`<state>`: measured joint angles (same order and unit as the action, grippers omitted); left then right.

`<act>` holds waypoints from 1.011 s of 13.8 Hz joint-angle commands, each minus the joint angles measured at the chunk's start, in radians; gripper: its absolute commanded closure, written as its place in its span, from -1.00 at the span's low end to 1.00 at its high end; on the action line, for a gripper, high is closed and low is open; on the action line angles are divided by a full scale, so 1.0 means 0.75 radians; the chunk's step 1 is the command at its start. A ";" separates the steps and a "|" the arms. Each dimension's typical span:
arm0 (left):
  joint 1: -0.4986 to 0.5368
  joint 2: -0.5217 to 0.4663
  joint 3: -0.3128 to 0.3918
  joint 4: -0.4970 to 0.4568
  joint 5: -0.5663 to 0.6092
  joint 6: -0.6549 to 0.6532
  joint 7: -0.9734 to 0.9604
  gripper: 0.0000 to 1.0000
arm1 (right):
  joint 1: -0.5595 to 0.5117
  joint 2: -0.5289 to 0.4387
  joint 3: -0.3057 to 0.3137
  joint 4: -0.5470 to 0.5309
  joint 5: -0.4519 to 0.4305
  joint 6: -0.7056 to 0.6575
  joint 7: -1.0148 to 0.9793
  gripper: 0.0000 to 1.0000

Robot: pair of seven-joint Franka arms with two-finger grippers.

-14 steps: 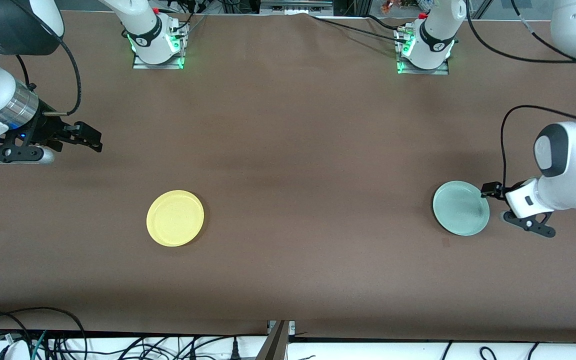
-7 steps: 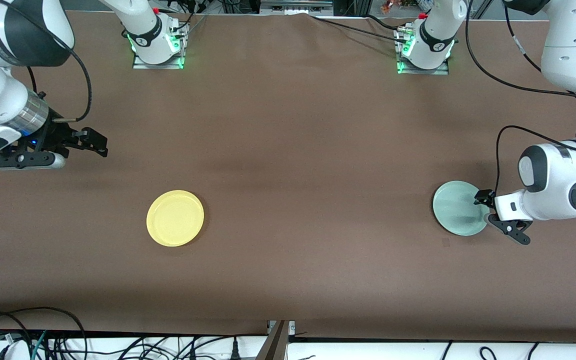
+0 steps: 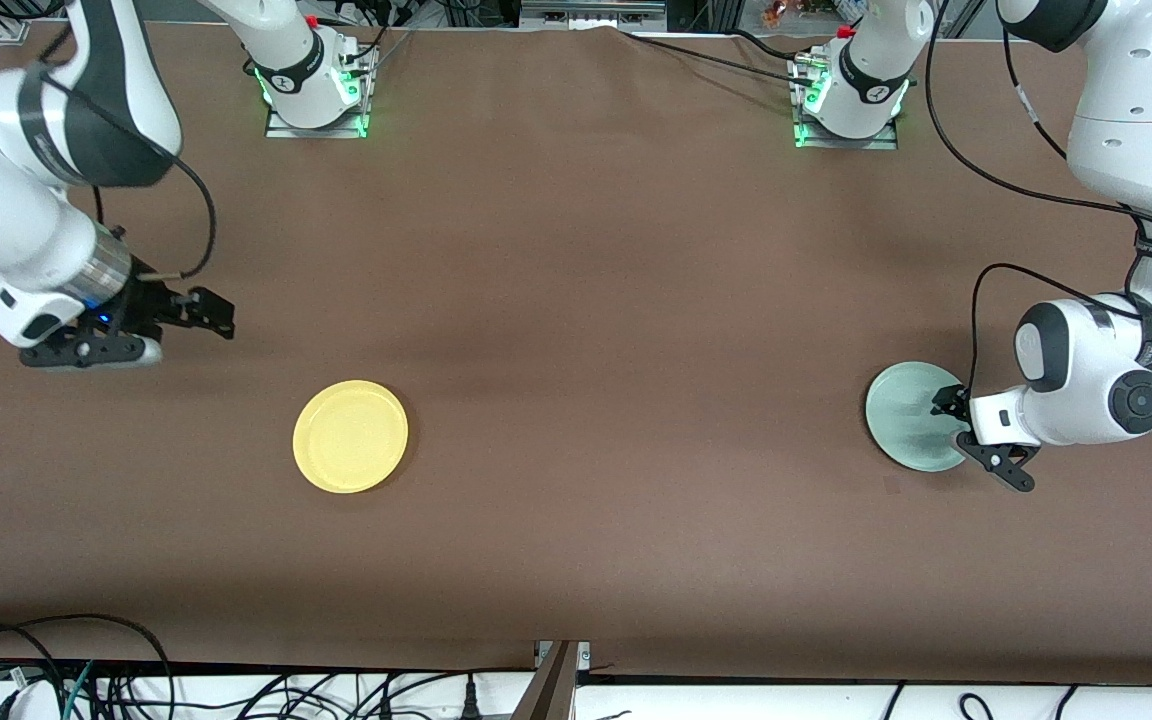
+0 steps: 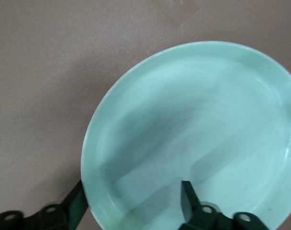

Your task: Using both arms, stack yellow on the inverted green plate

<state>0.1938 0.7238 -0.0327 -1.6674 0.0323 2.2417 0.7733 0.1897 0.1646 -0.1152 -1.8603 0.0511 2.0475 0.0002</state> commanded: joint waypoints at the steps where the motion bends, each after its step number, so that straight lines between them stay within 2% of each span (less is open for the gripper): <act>1: 0.018 0.004 -0.014 0.016 -0.045 0.007 0.095 0.95 | -0.001 0.132 -0.006 -0.011 0.040 0.133 -0.033 -1.00; 5: 0.010 -0.071 -0.024 0.018 -0.043 -0.029 0.245 1.00 | -0.005 0.350 0.000 0.054 0.040 0.321 -0.082 -1.00; 8: -0.051 -0.179 -0.069 0.025 0.012 -0.156 0.231 1.00 | -0.001 0.543 0.000 0.232 0.044 0.328 -0.072 -0.99; 10: -0.123 -0.218 -0.069 0.033 0.128 -0.174 0.180 1.00 | 0.003 0.623 0.004 0.320 0.046 0.320 -0.072 -0.94; 12: -0.197 -0.221 -0.069 0.108 0.228 -0.288 0.033 1.00 | 0.001 0.635 0.006 0.339 0.046 0.313 -0.068 -0.90; 14: -0.307 -0.219 -0.069 0.192 0.404 -0.423 -0.130 1.00 | 0.009 0.686 0.019 0.355 0.105 0.324 -0.039 -0.90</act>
<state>0.0347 0.5573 -0.0942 -1.5889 0.2315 2.0167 0.7780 0.1917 0.6411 -0.1086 -1.6336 0.0847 2.3037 -0.0295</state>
